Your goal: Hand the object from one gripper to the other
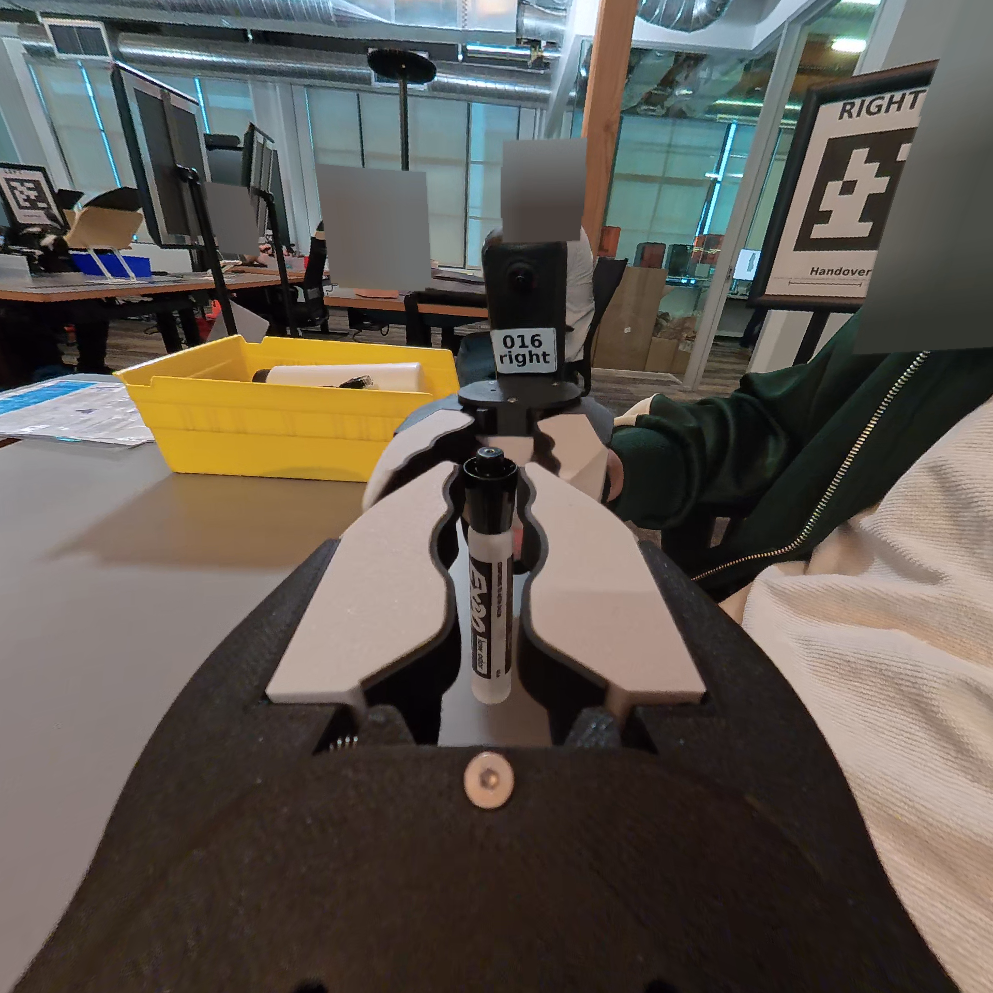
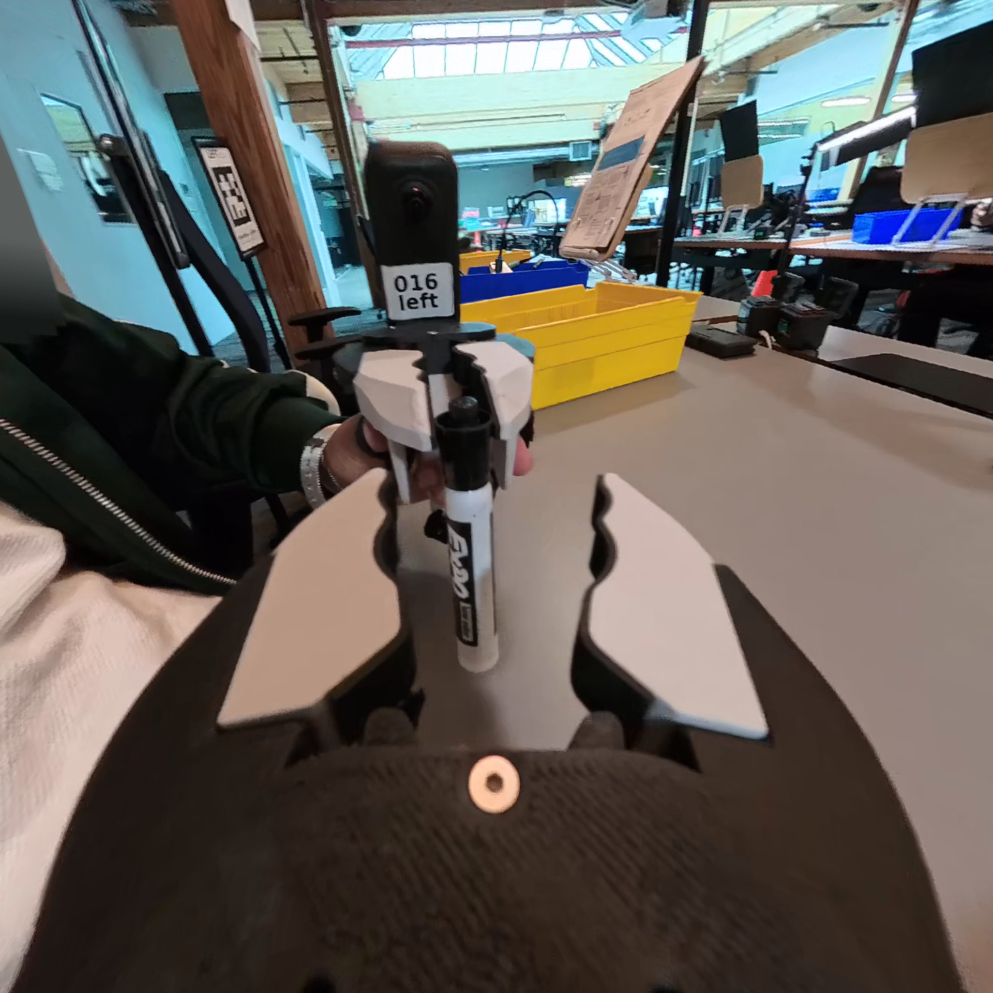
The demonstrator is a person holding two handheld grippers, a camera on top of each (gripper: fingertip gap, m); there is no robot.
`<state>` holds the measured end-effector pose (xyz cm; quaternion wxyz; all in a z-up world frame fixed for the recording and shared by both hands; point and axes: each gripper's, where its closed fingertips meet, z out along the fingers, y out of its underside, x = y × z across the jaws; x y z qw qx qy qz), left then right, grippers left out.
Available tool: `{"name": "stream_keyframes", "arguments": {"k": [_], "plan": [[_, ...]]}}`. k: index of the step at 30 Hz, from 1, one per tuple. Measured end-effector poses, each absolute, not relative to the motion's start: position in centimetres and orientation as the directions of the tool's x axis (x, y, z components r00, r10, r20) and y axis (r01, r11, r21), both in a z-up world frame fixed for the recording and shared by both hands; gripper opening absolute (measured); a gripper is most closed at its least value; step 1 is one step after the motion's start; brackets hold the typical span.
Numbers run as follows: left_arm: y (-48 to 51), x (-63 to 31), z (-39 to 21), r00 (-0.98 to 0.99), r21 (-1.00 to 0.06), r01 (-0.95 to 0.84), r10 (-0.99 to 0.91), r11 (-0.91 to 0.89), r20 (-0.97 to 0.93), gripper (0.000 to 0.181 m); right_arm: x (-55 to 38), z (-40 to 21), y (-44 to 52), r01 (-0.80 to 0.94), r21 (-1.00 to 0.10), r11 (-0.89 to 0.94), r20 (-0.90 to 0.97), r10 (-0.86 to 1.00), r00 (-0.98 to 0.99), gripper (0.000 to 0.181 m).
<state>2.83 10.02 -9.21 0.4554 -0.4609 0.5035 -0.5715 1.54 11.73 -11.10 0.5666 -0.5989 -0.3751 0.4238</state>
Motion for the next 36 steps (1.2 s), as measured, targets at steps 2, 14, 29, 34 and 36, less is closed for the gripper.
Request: {"name": "stream_keyframes", "arguments": {"k": [2, 14, 29, 34, 36], "plan": [[10.1, 2.8, -9.1, -0.157, -0.995, 0.060, -0.985, -0.079, 0.068, 0.019, 1.5, -11.8, 12.2, -0.015, -0.995, -0.098, -0.096, 0.920, 0.380, 0.085], [10.3, 2.5, -8.7, -0.151, -0.993, 0.079, -0.986, -0.083, 0.070, 0.018, 0.5, -14.1, 11.2, 0.123, -0.984, -0.132, -0.087, 0.946, 0.313, 0.046], [10.2, 2.5, -8.5, -0.169, -0.990, 0.098, -0.982, -0.102, 0.084, 0.022, 0.6, -13.7, 10.7, 0.137, -0.987, -0.084, -0.040, 0.954, 0.297, 0.018], [10.6, 2.5, -8.4, -0.163, -0.984, 0.117, -0.980, -0.134, 0.114, 0.040, 0.8, -13.2, 10.8, 0.113, -0.991, -0.073, -0.035, 0.952, 0.303, 0.018], [10.6, 2.6, -8.5, -0.169, -0.984, 0.115, -0.979, -0.139, 0.118, 0.046, 0.9, -13.0, 10.9, 0.105, -0.992, -0.073, -0.038, 0.950, 0.311, 0.018]]}}
